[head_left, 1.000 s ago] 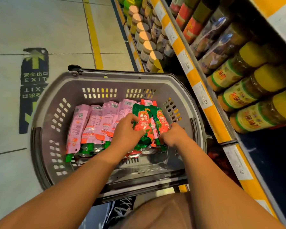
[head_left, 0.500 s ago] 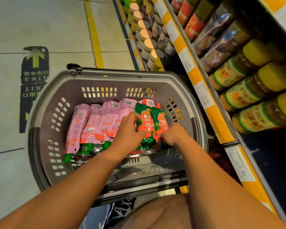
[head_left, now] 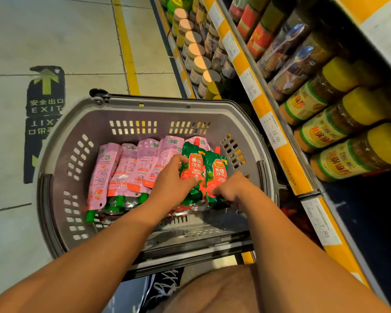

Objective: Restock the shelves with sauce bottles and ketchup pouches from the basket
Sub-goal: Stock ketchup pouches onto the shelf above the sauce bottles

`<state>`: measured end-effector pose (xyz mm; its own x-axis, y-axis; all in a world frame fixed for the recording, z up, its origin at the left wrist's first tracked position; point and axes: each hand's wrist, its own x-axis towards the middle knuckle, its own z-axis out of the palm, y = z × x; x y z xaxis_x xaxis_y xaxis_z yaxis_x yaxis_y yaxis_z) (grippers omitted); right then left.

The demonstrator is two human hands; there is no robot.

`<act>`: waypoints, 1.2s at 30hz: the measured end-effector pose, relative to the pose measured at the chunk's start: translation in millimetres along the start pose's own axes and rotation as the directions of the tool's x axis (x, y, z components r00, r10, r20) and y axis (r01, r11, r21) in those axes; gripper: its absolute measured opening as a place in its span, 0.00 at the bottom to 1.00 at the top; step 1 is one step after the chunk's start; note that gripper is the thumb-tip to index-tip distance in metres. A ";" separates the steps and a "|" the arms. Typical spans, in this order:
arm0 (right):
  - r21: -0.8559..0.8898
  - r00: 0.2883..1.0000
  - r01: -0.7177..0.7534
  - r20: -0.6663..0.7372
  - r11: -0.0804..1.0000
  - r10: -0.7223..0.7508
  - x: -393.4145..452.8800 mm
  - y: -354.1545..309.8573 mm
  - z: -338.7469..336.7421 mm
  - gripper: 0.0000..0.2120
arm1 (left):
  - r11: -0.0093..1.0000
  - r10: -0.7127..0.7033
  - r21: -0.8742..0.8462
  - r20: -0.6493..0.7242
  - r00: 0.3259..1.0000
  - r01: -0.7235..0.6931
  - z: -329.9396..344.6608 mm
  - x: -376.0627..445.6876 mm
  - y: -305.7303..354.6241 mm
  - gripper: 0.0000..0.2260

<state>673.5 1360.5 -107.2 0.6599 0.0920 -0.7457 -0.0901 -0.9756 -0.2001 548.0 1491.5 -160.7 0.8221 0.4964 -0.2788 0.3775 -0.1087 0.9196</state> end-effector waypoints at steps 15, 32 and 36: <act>0.054 0.997 0.009 0.081 0.998 -0.013 -15.2 -8.8 5.1 0.13 | 0.989 0.053 0.138 0.070 0.996 -0.062 9.1 -1.1 3.2 0.23; 0.055 0.998 0.042 0.037 0.998 -0.044 -1.0 -7.0 24.9 0.13 | 0.999 -0.044 -0.024 0.033 0.998 0.044 12.1 1.5 -4.5 0.28; 0.125 0.999 0.044 -0.011 0.991 -0.043 -1.7 -0.2 19.1 0.19 | 0.993 -0.056 -0.098 0.026 0.998 0.058 10.7 -1.0 -1.6 0.29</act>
<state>658.1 1364.3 -118.0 0.6710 0.1316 -0.7296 -0.1536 -0.9381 -0.3105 551.2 1482.0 -164.9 0.8107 0.4788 -0.3369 0.3809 0.0056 0.9246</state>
